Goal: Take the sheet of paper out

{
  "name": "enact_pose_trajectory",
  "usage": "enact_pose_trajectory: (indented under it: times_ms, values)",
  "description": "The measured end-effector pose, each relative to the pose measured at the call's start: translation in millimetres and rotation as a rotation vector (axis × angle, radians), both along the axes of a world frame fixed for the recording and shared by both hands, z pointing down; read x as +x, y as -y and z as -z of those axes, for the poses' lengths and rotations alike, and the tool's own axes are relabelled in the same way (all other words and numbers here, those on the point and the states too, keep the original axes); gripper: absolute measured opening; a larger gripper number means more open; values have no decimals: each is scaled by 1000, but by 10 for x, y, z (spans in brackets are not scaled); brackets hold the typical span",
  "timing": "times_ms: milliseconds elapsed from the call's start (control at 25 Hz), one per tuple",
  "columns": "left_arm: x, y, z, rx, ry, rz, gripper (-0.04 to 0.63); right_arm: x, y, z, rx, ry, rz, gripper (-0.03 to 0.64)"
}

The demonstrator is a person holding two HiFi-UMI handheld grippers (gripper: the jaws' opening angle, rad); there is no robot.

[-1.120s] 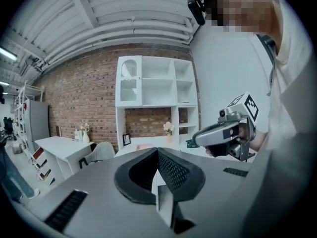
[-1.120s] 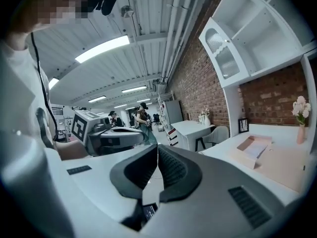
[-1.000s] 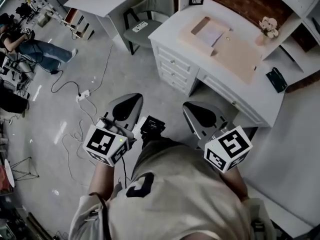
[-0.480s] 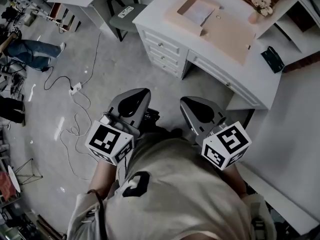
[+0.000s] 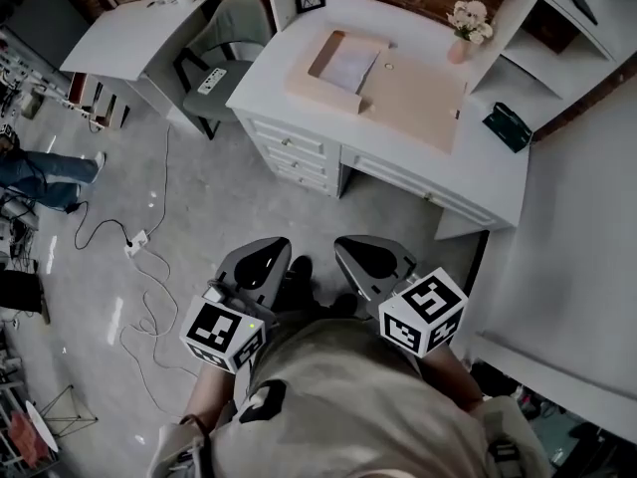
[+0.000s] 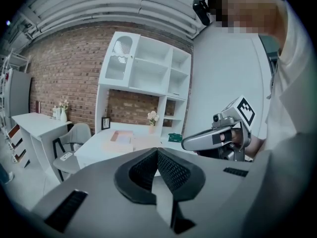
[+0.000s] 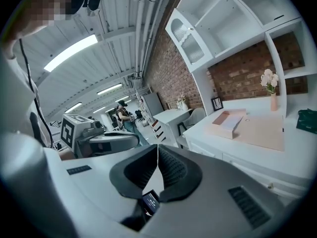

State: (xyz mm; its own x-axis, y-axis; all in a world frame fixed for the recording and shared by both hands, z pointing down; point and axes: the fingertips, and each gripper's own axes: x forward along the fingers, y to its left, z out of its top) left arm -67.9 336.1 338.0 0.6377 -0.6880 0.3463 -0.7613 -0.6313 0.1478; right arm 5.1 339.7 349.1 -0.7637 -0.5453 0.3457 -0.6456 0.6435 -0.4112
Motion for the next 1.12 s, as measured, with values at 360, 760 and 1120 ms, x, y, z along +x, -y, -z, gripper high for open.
enact_pose_trajectory:
  times_ms: [360,760,1120]
  values:
    - [-239,575,-10,-5,-75,-68,15,-67,513,3,-35,-36,-143,29]
    - [-613,981,-2,6,-105,-112,15,-631,820,10,-27,-65,-118,29]
    - [-986,1118,-74,-6,-134,-110,15,-1060,1011,3,-10,-100,-96,28]
